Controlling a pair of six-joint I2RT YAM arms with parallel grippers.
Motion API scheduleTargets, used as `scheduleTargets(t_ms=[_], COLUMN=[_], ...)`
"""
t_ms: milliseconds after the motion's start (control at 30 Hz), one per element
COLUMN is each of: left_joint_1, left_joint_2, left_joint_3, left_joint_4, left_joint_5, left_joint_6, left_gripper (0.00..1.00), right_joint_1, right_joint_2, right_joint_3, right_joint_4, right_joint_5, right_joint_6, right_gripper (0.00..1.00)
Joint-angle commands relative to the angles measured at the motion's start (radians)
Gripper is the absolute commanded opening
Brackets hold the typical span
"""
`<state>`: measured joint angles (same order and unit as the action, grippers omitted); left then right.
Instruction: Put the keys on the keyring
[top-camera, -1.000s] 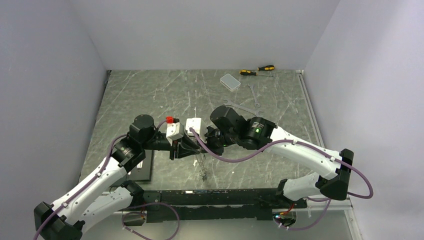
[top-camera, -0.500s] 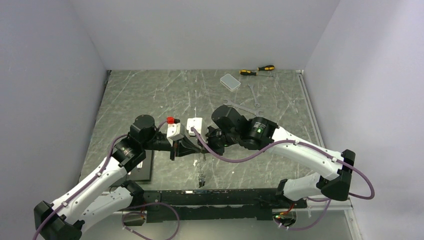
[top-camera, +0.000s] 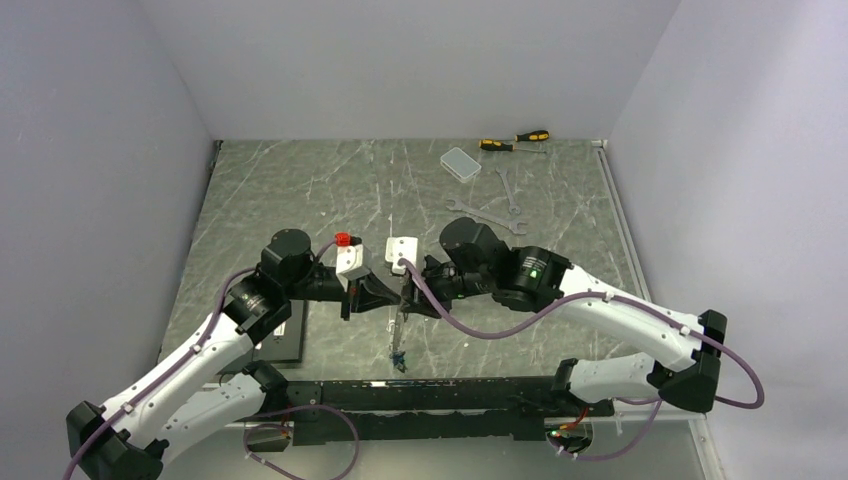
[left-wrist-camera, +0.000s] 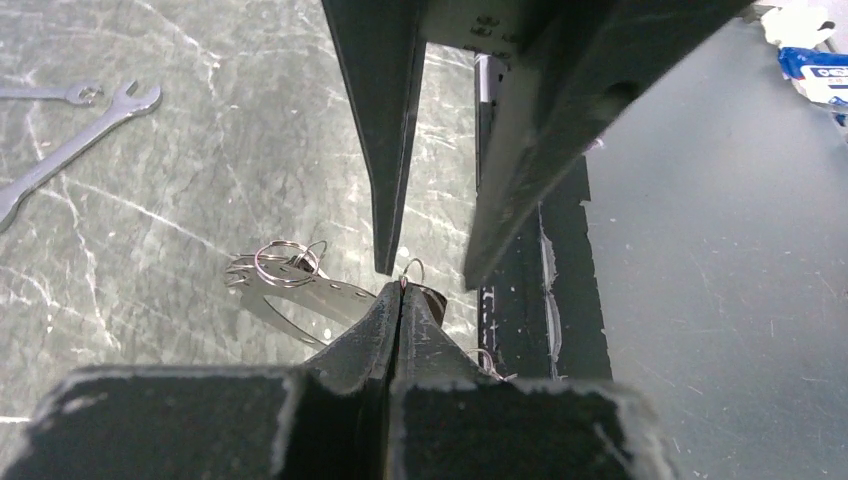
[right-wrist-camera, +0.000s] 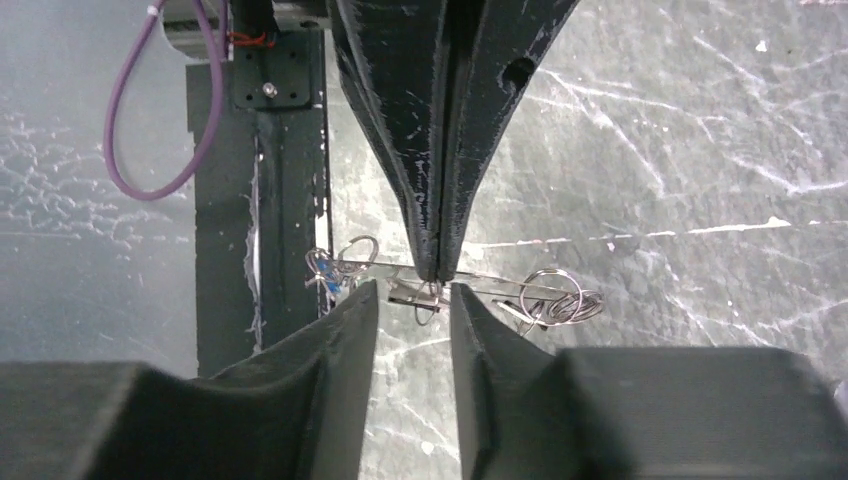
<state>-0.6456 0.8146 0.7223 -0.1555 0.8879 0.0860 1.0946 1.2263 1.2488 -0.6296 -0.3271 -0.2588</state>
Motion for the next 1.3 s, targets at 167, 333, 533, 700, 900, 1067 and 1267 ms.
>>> scheduleTargets(t_ms=[167, 333, 533, 700, 900, 1067, 1267], left_joint_1=[0.004, 0.004, 0.004, 0.003, 0.003, 0.003, 0.003], left_joint_2=[-0.013, -0.014, -0.037, -0.040, -0.043, -0.043, -0.044], left_joint_3=[0.040, 0.044, 0.039, 0.040, 0.040, 0.040, 0.040], left_joint_4=[-0.022, -0.021, -0.016, -0.019, -0.024, -0.023, -0.026], left_joint_5=[-0.054, -0.045, -0.044, -0.038, -0.037, -0.037, -0.037], left_joint_6=[-0.002, -0.008, -0.012, -0.014, -0.013, -0.014, -0.014], left_gripper=[0.00, 0.00, 0.00, 0.00, 0.00, 0.00, 0.00], right_joint_1=[0.002, -0.003, -0.020, -0.024, -0.025, -0.027, -0.036], right_joint_2=[-0.111, -0.179, -0.247, -0.228, -0.206, -0.179, -0.157], right_joint_3=[-0.103, -0.200, -0.311, -0.319, -0.313, -0.316, -0.324], right_joint_4=[0.146, 0.227, 0.394, 0.457, 0.475, 0.473, 0.475], right_joint_5=[-0.040, -0.011, 0.013, 0.027, 0.024, 0.002, -0.021], right_joint_6=[0.032, 0.062, 0.103, 0.124, 0.125, 0.128, 0.132], right_gripper=[0.50, 0.49, 0.47, 0.38, 0.32, 0.28, 0.25])
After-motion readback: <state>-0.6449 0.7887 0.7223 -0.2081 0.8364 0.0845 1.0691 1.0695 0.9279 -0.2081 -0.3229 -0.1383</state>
